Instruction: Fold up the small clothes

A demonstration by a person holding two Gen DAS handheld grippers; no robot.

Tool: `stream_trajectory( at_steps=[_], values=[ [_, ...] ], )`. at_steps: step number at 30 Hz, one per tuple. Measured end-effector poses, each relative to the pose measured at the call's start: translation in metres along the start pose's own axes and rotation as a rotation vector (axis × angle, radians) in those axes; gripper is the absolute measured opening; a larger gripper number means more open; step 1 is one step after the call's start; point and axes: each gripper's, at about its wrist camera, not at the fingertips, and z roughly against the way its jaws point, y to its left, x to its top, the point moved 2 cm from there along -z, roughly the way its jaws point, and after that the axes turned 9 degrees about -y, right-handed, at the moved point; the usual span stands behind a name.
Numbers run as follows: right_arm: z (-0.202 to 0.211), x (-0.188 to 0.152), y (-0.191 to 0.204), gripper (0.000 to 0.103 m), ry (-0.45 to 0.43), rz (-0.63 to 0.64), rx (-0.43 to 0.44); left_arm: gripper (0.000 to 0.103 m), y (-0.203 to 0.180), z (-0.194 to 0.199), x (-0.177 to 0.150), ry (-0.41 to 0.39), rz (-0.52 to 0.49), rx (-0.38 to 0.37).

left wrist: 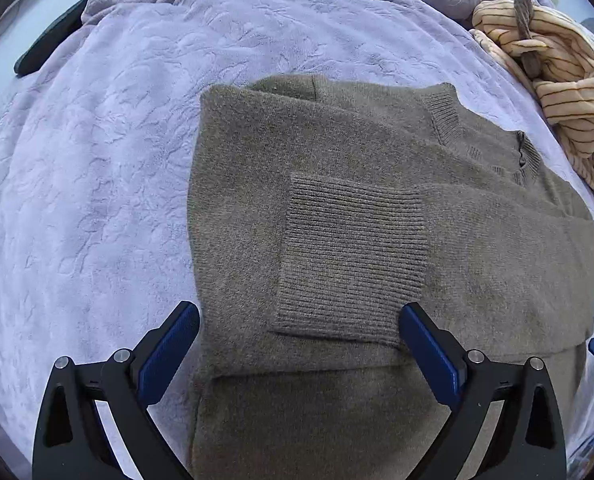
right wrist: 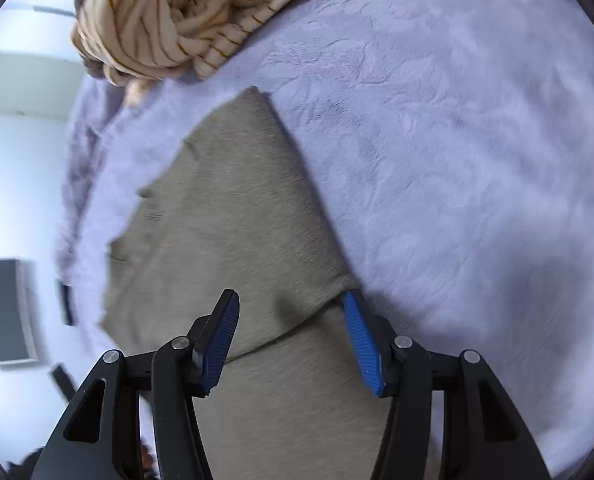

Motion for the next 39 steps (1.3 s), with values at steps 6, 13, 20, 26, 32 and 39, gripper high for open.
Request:
stream_trajectory(
  at_steps=[6, 13, 20, 26, 32, 39],
  values=[
    [-0.028, 0.0, -0.016, 0.05, 0.045, -0.121, 0.085, 0.101, -0.001, -0.004, 0.004, 0.013, 0.033, 0.01],
    [-0.025, -0.001, -0.009, 0.033, 0.008, -0.004, -0.012, 0.101, -0.014, -0.013, -0.002, 0.005, -0.022, 0.025],
    [-0.017, -0.016, 0.021, 0.059, 0.078, 0.205, -0.077, 0.101, -0.013, -0.001, -0.008, 0.024, -0.034, 0.012],
    [-0.007, -0.047, 0.046, 0.071, 0.139, 0.337, -0.071, 0.101, -0.014, 0.018, -0.025, 0.048, -0.021, 0.002],
    [0.002, -0.081, 0.049, 0.072, 0.198, 0.424, -0.09, 0.101, -0.019, 0.042, -0.05, 0.06, -0.034, -0.012],
    [0.026, -0.102, 0.054, 0.078, 0.223, 0.517, -0.087, 0.101, -0.028, 0.071, -0.072, 0.067, -0.038, -0.026]
  ],
)
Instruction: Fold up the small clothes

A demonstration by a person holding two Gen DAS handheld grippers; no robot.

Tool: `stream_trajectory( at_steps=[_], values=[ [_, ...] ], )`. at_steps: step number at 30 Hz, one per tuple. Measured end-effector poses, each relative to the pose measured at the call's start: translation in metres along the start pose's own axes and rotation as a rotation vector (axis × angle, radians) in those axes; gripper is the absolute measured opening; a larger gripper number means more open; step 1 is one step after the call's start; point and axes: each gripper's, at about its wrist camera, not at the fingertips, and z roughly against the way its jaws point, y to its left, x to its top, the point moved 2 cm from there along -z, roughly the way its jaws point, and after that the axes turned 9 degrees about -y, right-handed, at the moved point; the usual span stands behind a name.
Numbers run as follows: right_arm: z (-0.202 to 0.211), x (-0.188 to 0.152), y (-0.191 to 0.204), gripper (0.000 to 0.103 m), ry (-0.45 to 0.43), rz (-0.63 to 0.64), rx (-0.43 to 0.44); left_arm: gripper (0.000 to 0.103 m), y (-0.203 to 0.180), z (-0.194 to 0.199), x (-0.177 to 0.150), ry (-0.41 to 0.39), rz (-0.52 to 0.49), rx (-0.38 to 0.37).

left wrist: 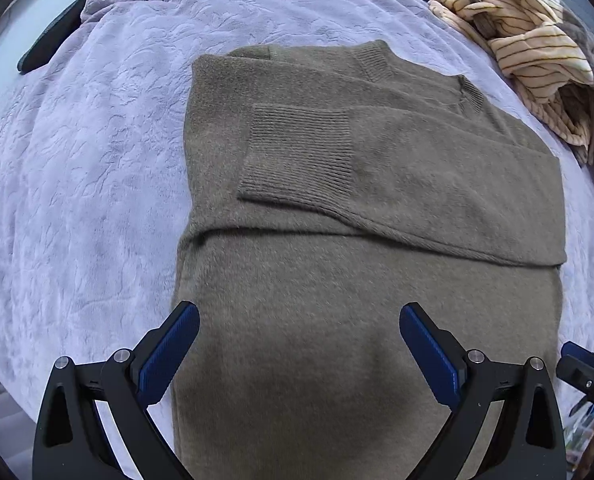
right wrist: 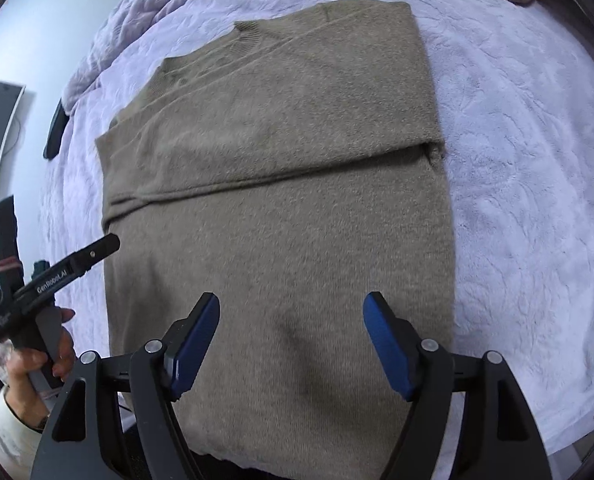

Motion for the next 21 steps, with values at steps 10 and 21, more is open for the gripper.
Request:
stream_trajectory(
  at_steps=[10, 21],
  values=[
    [0.023, -0.011, -0.002, 0.08, 0.002, 0.037, 0.005, 0.101, -0.042, 0.027, -0.008, 0.011, -0.031, -0.031],
    [0.026, -0.018, 0.005, 0.08, 0.015, 0.087, 0.029, 0.101, -0.051, 0.061, -0.057, 0.061, -0.002, -0.013]
  ],
)
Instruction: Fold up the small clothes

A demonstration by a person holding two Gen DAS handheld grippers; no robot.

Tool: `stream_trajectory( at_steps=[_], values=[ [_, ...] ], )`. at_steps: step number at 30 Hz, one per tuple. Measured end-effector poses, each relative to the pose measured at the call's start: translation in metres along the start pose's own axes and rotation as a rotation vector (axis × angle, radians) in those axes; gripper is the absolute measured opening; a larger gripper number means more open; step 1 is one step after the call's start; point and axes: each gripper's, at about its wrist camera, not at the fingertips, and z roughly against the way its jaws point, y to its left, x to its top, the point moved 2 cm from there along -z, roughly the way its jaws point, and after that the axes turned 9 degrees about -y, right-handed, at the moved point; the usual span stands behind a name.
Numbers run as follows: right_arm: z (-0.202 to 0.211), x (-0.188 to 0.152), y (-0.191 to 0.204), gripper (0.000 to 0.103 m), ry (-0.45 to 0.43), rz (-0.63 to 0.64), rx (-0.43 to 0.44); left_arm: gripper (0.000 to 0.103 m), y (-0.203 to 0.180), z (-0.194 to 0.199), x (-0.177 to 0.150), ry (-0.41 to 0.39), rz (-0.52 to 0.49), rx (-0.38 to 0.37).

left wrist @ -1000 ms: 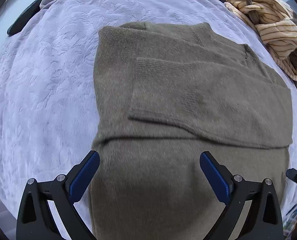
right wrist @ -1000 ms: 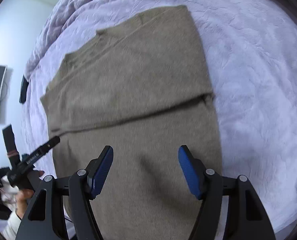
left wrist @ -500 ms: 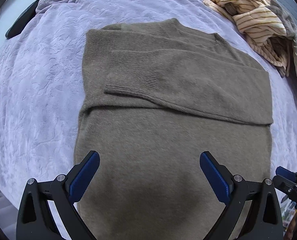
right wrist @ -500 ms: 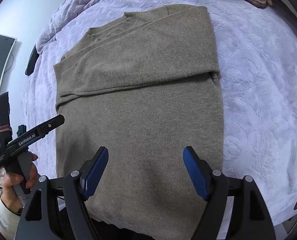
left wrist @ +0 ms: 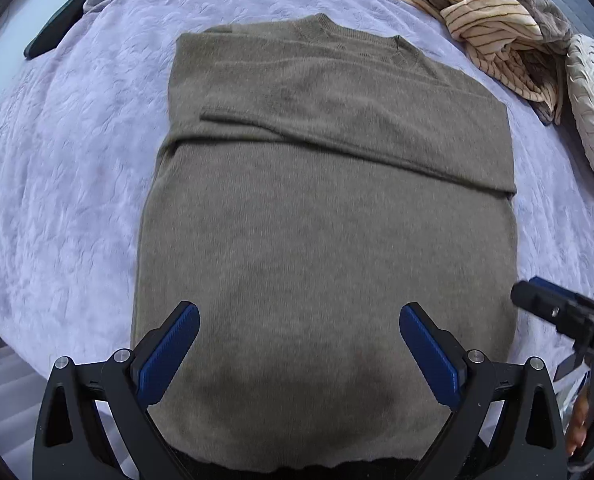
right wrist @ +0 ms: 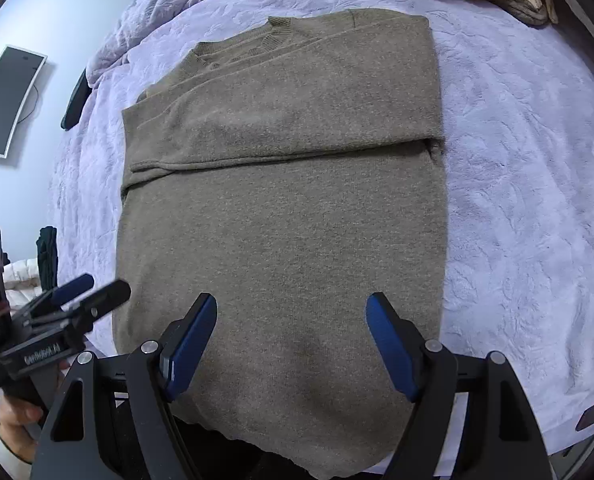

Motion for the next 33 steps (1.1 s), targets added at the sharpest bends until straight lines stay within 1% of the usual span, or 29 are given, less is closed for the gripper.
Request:
stream_trajectory(
  at_steps=[4, 8, 14, 22, 26, 28, 30, 33],
  values=[
    [0.003, -0.006, 0.001, 0.08, -0.005, -0.013, 0.009, 0.101, 0.009, 0.003, -0.014, 0.014, 0.013, 0.009],
    [0.003, -0.016, -0.001, 0.08, 0.003, -0.037, -0.007, 0.101, 0.024, 0.005, -0.023, 0.014, 0.025, 0.007],
    [0.006, -0.038, 0.003, 0.08, 0.01, -0.065, -0.037, 0.101, 0.04, 0.005, -0.041, 0.003, 0.026, -0.022],
    [0.002, -0.089, 0.022, 0.08, 0.033, -0.095, -0.072, 0.101, 0.057, 0.0, -0.079, 0.026, -0.009, -0.07],
    [-0.003, -0.116, 0.027, 0.08, 0.046, -0.118, -0.08, 0.101, 0.068, 0.004, -0.095, 0.014, -0.005, -0.076],
    [-0.005, -0.128, 0.031, 0.08, 0.054, -0.12, -0.085, 0.101, 0.074, 0.005, -0.101, 0.008, -0.005, -0.063],
    [-0.004, -0.136, 0.034, 0.08, 0.047, -0.121, -0.088, 0.101, 0.081, 0.003, -0.109, 0.008, -0.011, -0.047],
    [0.002, -0.147, 0.035, 0.08, 0.024, -0.133, -0.09, 0.101, 0.086, 0.001, -0.118, 0.019, -0.012, -0.058]
  ],
)
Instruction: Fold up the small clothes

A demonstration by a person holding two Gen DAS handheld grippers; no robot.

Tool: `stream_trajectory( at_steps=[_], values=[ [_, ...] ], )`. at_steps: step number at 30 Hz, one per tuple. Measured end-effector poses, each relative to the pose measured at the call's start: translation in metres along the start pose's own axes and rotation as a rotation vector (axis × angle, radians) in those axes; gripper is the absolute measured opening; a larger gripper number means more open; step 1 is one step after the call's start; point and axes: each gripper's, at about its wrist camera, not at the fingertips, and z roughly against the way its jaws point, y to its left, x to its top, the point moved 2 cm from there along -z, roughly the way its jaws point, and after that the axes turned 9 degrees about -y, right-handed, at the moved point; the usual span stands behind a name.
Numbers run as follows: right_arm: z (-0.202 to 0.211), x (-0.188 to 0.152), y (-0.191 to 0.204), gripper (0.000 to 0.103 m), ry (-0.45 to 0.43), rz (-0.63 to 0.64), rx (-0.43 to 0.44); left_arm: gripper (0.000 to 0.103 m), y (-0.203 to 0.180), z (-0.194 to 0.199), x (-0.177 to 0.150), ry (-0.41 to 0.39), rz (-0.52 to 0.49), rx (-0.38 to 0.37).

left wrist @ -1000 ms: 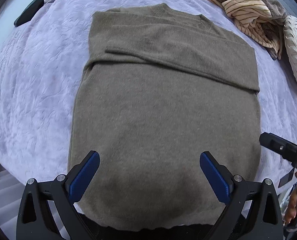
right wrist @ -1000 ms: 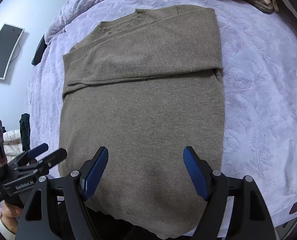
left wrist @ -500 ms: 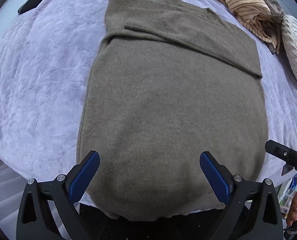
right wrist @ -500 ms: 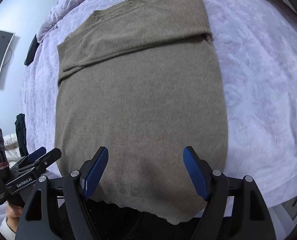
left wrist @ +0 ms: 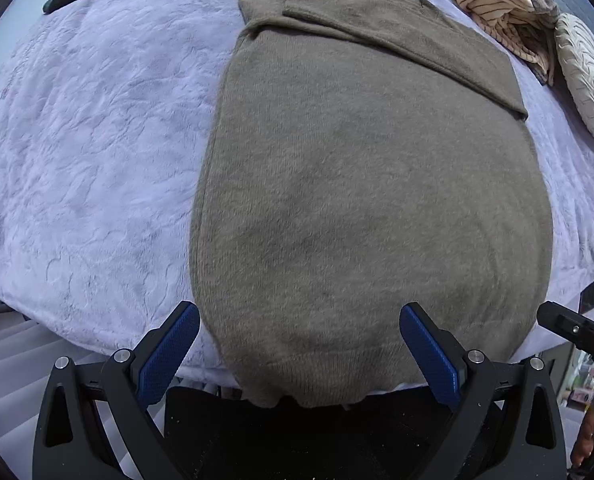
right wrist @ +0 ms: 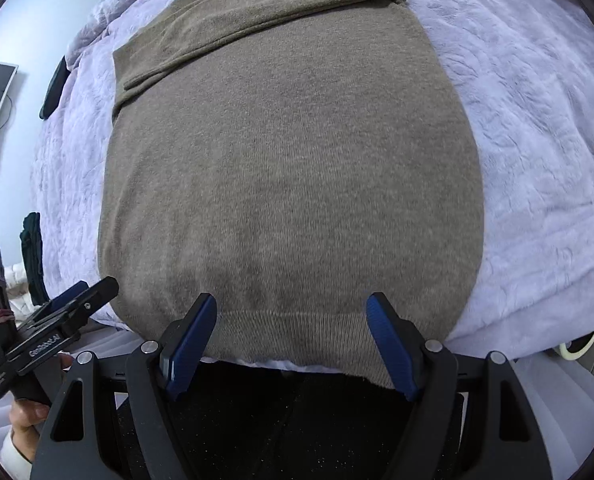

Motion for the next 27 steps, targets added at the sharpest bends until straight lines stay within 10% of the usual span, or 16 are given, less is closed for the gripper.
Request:
stream_trajectory(
  at_steps=[17, 27],
  values=[
    [0.013, -0.032, -0.067, 0.08, -0.079, -0.18, 0.009, 0.101, 0.045, -0.007, -0.019, 0.028, 0.076, -0.215],
    [-0.037, -0.032, -0.123, 0.08, 0.025, -0.286, 0.081, 0.101, 0.05, -0.037, -0.028, 0.056, 0.13, -0.358]
  ],
)
